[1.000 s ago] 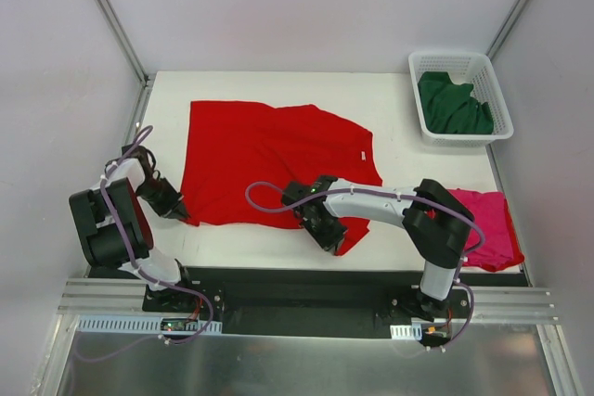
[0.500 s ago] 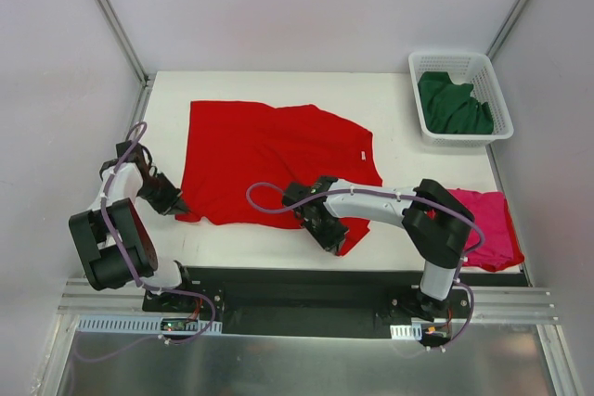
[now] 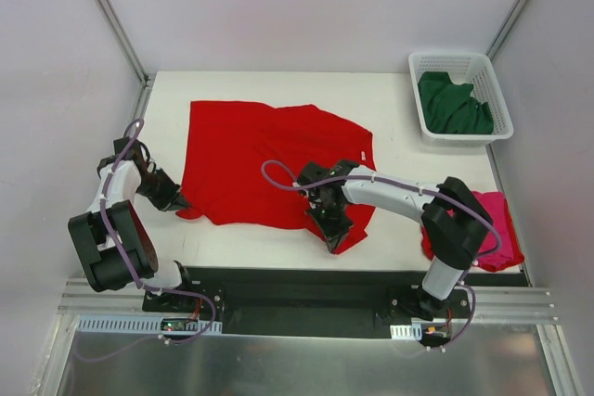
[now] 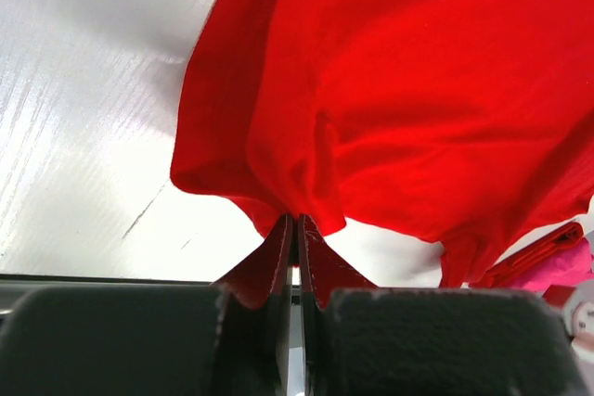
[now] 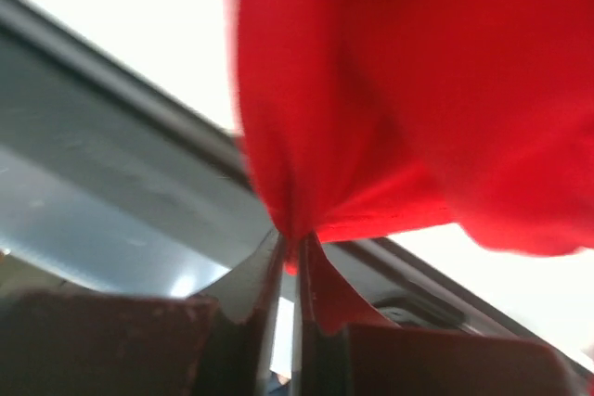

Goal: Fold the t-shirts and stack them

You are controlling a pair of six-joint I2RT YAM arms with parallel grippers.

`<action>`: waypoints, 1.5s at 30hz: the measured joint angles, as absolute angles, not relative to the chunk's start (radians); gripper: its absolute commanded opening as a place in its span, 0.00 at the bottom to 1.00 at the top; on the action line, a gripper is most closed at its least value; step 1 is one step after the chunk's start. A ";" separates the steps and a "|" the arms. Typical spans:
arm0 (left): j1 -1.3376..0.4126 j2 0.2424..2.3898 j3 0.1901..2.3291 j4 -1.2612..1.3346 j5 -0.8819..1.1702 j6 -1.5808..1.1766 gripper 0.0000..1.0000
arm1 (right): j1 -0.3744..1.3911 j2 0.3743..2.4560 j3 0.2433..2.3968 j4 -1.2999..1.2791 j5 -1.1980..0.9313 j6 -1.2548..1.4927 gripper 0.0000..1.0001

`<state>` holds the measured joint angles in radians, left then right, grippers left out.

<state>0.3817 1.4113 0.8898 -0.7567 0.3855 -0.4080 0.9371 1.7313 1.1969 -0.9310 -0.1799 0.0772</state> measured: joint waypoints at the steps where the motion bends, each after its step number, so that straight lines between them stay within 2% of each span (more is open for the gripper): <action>1: 0.382 1.411 0.890 -0.757 0.386 -0.408 0.00 | 0.945 1.731 1.207 -0.929 -0.206 0.070 0.02; 3: 0.382 1.411 0.890 -0.757 0.386 -0.408 0.00 | 0.968 1.731 1.222 -0.924 -0.266 0.054 0.02; 12: 0.382 1.411 0.890 -0.757 0.386 -0.408 0.00 | 1.060 1.803 1.225 -0.918 -0.464 -0.008 0.14; 15: 0.382 1.411 0.890 -0.757 0.386 -0.408 0.00 | 1.059 1.804 1.225 -0.894 -0.525 -0.015 0.34; 17: 0.382 1.411 0.890 -0.758 0.386 -0.408 0.00 | 1.058 1.804 1.230 -0.879 -0.560 -0.021 0.96; 24: 0.382 1.411 0.891 -0.758 0.389 -0.408 0.00 | 1.036 1.783 1.241 -0.841 -0.585 -0.017 0.96; 29: 0.382 1.411 0.897 -0.759 0.394 -0.408 0.00 | 0.918 1.646 1.146 -0.818 -0.491 0.030 0.98; 32: 0.382 1.411 0.897 -0.759 0.400 -0.408 0.00 | 0.875 1.575 1.080 -0.817 -0.398 0.050 0.82; 33: 0.382 1.411 0.897 -0.759 0.403 -0.407 0.00 | 0.876 1.566 1.058 -0.815 -0.377 0.055 0.72; 35: 0.382 1.411 0.898 -0.759 0.407 -0.408 0.00 | 0.883 1.560 1.008 -0.803 -0.335 0.071 0.64; 40: 0.382 1.411 0.898 -0.759 0.413 -0.407 0.00 | 0.895 1.560 0.912 -0.802 -0.162 0.134 0.62; 45: 0.382 1.411 0.898 -0.759 0.418 -0.407 0.00 | 0.896 1.554 0.967 -0.841 0.029 0.159 0.65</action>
<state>0.3817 1.4113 0.8978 -0.7589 0.4175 -0.4072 0.8955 1.5543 0.9672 -0.8406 0.0292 0.1593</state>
